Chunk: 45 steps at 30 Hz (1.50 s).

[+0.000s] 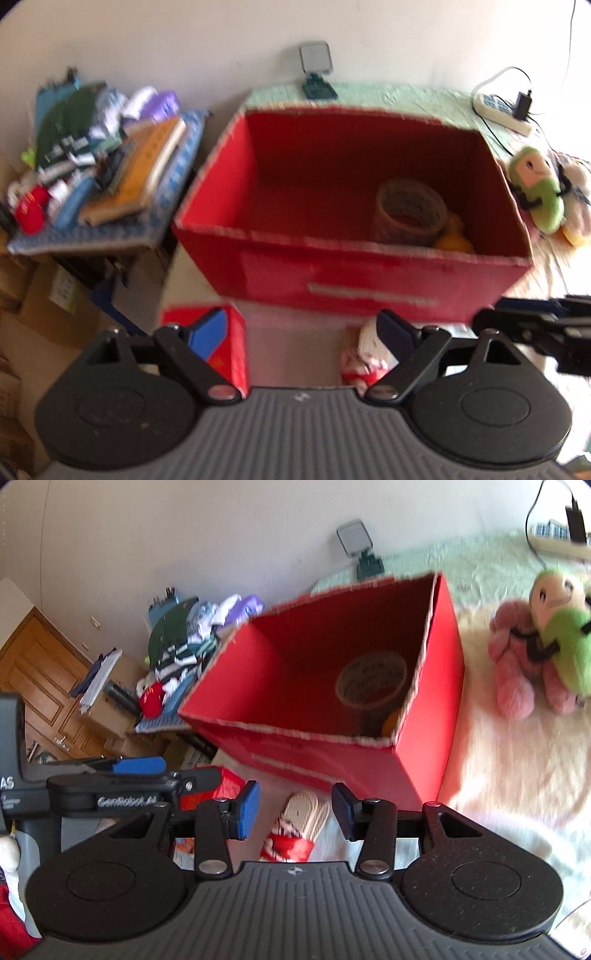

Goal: Organize objects
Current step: 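Grasp the beige strap bundle tied with red ribbon with the right gripper, then lift the strap bundle with the right gripper over the red box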

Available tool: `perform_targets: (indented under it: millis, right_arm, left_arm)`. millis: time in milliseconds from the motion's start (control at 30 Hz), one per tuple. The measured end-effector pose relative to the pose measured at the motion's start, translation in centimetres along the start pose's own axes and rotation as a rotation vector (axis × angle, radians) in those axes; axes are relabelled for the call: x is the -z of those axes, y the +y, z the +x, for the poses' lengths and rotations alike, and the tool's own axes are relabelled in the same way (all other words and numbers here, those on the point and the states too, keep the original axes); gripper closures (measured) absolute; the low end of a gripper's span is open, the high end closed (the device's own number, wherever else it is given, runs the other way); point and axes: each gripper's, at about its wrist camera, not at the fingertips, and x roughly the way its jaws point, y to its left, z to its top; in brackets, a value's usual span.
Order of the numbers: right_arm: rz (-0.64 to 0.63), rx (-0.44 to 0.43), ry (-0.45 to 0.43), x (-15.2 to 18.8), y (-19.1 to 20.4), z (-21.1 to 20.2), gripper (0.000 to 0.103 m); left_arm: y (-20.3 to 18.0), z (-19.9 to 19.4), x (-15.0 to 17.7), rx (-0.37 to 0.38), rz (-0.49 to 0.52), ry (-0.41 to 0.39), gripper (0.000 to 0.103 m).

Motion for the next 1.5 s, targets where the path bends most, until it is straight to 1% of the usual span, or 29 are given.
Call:
perform_targets:
  millis: [100, 233, 400, 467, 533, 600, 667, 700, 733, 833, 967, 1033, 1100, 1133, 1200, 1267, 1367, 1500]
  right_arm:
    - [0.033, 0.002, 0.043, 0.5, -0.6, 1.1, 0.056]
    - [0.115, -0.007, 0.109, 1.3, -1.7, 2.6, 0.056]
    - [0.182, -0.033, 0.183, 2.2, -2.2, 4.5, 0.057]
    - [0.19, -0.032, 0.203, 2.4, -2.0, 5.2, 0.058]
    - [0.202, -0.023, 0.217, 2.6, -2.1, 5.8, 0.058]
    - [0.208, -0.017, 0.222, 2.7, -2.0, 6.2, 0.058]
    - [0.211, -0.007, 0.227, 2.9, -2.0, 6.6, 0.058]
    - [0.213, -0.002, 0.231, 2.9, -2.0, 6.9, 0.058]
    - [0.213, 0.002, 0.236, 3.0, -2.0, 7.2, 0.059]
    - [0.221, 0.006, 0.252, 3.2, -1.9, 8.1, 0.06]
    - [0.234, -0.015, 0.257, 3.1, -1.8, 8.7, 0.061]
    - [0.223, -0.017, 0.261, 3.0, -1.4, 9.1, 0.06]
    - [0.201, -0.02, 0.268, 2.9, -0.9, 9.5, 0.062]
    - [0.187, -0.022, 0.274, 2.9, -0.5, 9.8, 0.062]
    - [0.148, -0.007, 0.269, 2.9, 0.1, 10.0, 0.062]
    - [0.135, -0.002, 0.269, 2.8, 0.3, 10.1, 0.063]
    - [0.149, -0.019, 0.267, 2.7, -0.2, 9.6, 0.068]
    - [0.21, -0.054, 0.25, 2.6, -0.7, 7.9, 0.07]
  left_arm:
    - [-0.1, 0.3, 1.8, 0.054, 0.017, 0.021, 0.013]
    - [-0.7, 1.0, 3.9, 0.112, 0.058, 0.04, 0.014]
    - [-0.5, 3.1, 5.3, 0.198, 0.055, 0.093, 0.02]
    - [-0.3, 3.9, 5.4, 0.232, 0.045, 0.115, 0.021]
    - [-0.2, 4.6, 5.6, 0.261, 0.043, 0.142, 0.026]
    - [-0.2, 5.3, 5.7, 0.274, 0.049, 0.164, 0.036]
    - [0.0, 6.0, 5.7, 0.286, 0.057, 0.186, 0.043]
    - [0.0, 6.4, 5.7, 0.293, 0.063, 0.198, 0.045]
    - [0.0, 6.7, 5.7, 0.304, 0.066, 0.208, 0.043]
    - [0.5, 7.4, 5.5, 0.347, 0.07, 0.225, 0.045]
    - [1.2, 8.3, 5.4, 0.397, 0.081, 0.252, 0.044]
    - [1.4, 8.7, 5.3, 0.416, 0.087, 0.261, 0.048]
    - [1.5, 8.9, 5.3, 0.422, 0.105, 0.268, 0.055]
    - [1.5, 9.1, 5.3, 0.419, 0.117, 0.27, 0.055]
    - [1.7, 9.1, 5.2, 0.417, 0.137, 0.262, 0.056]
    - [1.7, 9.1, 5.0, 0.427, 0.146, 0.272, 0.056]
    - [1.9, 8.6, 4.4, 0.441, 0.185, 0.288, 0.056]
    - [1.0, 6.8, 3.8, 0.485, 0.237, 0.273, 0.056]
